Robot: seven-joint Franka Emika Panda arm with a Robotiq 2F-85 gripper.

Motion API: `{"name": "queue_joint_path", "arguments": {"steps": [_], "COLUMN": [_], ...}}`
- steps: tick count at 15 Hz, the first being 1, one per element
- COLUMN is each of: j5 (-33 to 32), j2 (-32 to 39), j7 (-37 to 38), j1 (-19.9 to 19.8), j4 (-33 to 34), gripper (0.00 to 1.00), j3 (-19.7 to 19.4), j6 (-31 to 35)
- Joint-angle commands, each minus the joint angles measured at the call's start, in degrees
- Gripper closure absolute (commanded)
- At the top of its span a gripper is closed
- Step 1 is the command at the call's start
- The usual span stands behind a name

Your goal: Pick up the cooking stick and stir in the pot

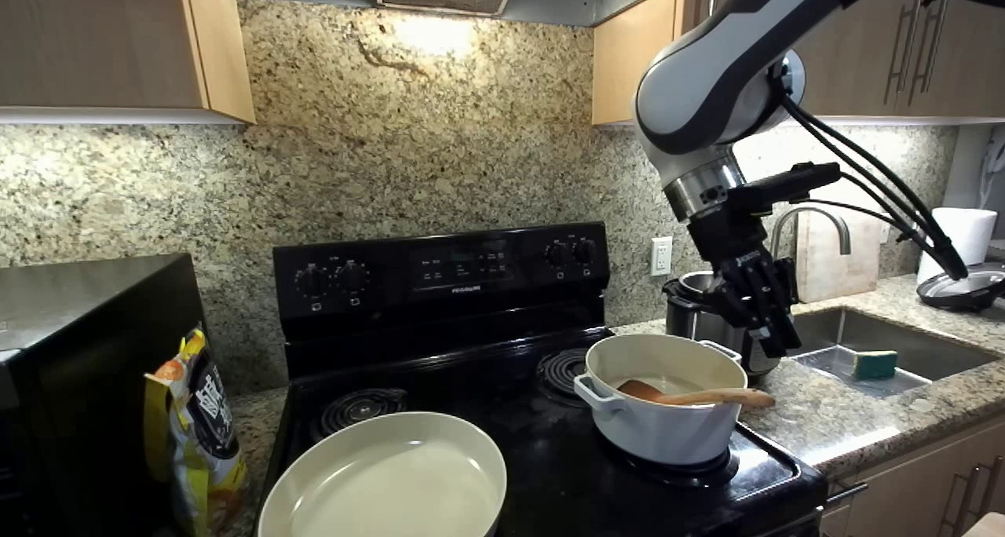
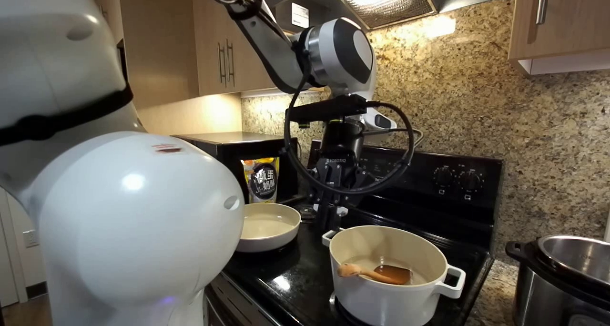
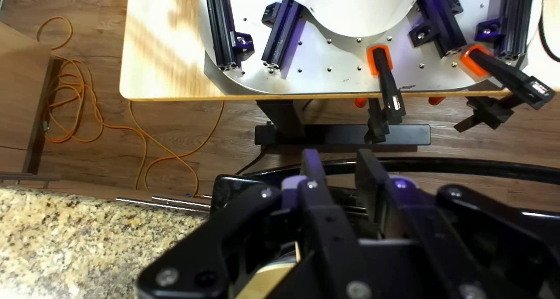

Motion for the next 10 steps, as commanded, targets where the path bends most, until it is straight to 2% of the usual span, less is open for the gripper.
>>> {"name": "queue_joint_path", "arguments": {"steps": [1, 7, 10], "j5": [1.92, 5.81, 4.84], "j2": [-2.72, 0.77, 2.32], "j7": [-1.37, -2.54, -0.94], "j1": [-0.14, -0.75, -1.93], "j4": [-2.58, -4.63, -5.93], "gripper": [0.43, 0.05, 0.0], "j3": [-0.55, -2.49, -2.96], "j6": [2.8, 7.54, 12.15]}}
